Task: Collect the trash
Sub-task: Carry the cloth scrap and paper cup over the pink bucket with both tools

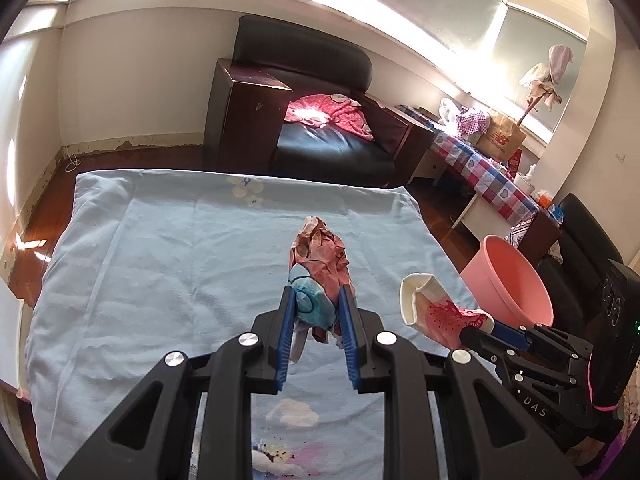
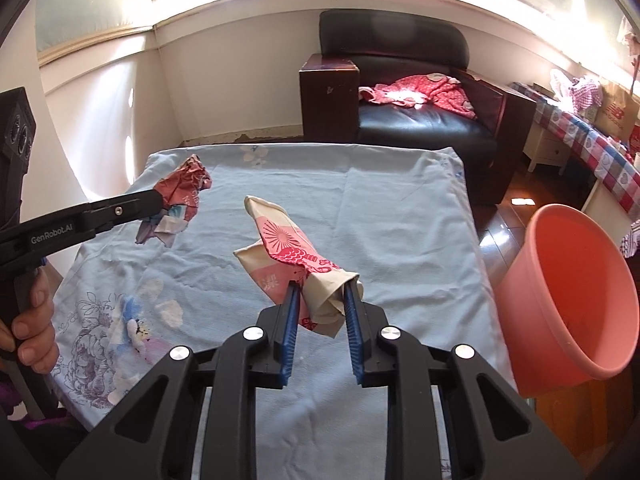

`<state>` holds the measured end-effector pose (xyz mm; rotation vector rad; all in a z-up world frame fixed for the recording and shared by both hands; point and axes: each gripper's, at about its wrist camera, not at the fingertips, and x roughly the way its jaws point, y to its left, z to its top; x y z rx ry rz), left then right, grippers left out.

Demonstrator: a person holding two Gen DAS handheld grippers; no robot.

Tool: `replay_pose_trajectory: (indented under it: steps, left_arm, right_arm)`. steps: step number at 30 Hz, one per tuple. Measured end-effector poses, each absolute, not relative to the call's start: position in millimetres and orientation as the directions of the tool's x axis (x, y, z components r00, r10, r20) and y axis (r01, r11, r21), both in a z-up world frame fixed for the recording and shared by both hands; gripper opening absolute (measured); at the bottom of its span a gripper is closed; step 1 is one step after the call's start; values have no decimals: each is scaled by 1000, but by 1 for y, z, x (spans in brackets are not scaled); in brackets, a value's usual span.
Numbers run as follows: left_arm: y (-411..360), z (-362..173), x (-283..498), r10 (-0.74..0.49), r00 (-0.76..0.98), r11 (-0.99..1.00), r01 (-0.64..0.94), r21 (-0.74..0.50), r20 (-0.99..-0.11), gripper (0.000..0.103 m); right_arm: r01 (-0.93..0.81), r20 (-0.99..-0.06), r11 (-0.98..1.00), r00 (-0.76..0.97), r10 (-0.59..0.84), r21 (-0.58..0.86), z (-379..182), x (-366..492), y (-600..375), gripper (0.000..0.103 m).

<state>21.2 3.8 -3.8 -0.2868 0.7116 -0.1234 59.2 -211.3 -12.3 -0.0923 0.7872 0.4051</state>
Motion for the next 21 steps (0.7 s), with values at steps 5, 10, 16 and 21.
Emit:
replay_pose_trajectory:
  steps: [5, 10, 16, 21]
  left_arm:
    - [-6, 2, 20, -220, 755, 955, 39, -293, -618, 21]
    - [-16, 6, 19, -233, 753, 956, 62, -286, -615, 21]
    - [-28, 9, 20, -246, 750, 957, 89, -275, -614, 21]
    - [-38, 10, 23, -258, 746, 957, 111, -267, -613, 21]
  right_arm:
    - [-354, -700, 932, 647, 302, 75, -10, 58, -224, 23]
    - [-331, -694, 940, 659, 290, 79, -8, 57, -235, 23]
    - [-305, -686, 948, 672, 279, 87, -6, 55, -246, 23]
    - [-280, -680, 955, 683, 267, 94, -5, 53, -257, 23]
